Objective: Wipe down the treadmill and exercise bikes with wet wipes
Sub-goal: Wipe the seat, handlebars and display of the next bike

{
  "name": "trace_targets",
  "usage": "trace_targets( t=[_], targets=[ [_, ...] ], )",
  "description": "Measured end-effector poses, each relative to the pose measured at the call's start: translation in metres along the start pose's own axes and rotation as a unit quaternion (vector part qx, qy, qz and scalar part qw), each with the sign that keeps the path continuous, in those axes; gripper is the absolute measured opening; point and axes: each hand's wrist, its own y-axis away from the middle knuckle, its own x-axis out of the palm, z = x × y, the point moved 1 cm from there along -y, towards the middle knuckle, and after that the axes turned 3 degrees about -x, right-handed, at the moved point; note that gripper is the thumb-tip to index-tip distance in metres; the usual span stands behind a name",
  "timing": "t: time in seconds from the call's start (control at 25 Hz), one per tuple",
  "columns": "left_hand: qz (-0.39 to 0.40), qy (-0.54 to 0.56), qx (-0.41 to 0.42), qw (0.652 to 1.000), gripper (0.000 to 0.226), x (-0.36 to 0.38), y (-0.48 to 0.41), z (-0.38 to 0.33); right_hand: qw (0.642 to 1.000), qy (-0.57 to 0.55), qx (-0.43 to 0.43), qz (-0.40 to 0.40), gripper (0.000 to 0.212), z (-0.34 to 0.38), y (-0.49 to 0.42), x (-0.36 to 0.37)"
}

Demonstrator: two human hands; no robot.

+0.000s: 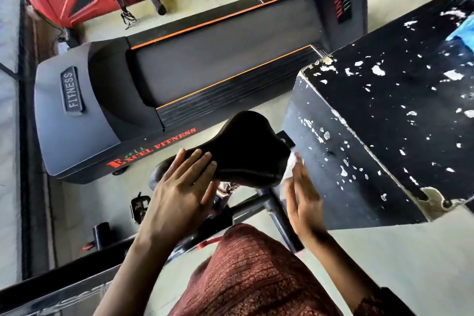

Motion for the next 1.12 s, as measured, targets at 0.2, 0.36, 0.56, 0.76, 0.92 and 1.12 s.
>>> trace_targets(
  t=[0.2, 0.36, 0.56, 0.76, 0.92, 1.12],
  targets=[
    [0.022, -0.008, -0.019, 1.000, 0.037, 0.010, -0.014, -0.012, 0.993, -0.061, 0.084, 0.057, 0.052, 0.016, -0.066, 0.002],
    [0.032, -0.014, -0.043, 0.998, 0.038, 0.013, -0.019, -0.015, 0.975, -0.036, -0.128, 0.180, 0.045, 0.031, -0.065, 0.000],
    [0.028, -0.039, -0.063, 0.997, 0.033, 0.008, -0.008, -0.012, 0.981, -0.074, -0.099, 0.152, 0.044, 0.006, -0.062, -0.013],
    [0.021, -0.037, -0.081, 0.996, 0.029, -0.002, 0.005, -0.013, 0.958, -0.101, -0.228, 0.138, 0.037, 0.061, -0.062, 0.016],
    [0.036, -0.051, -0.094, 0.994, 0.036, -0.007, 0.013, -0.013, 0.930, 0.021, -0.360, 0.075, 0.032, 0.021, -0.041, 0.003],
    [0.034, -0.055, -0.091, 0.994, 0.038, -0.006, 0.017, -0.015, 0.978, 0.002, -0.200, 0.050, 0.042, 0.044, -0.053, 0.019]
  ],
)
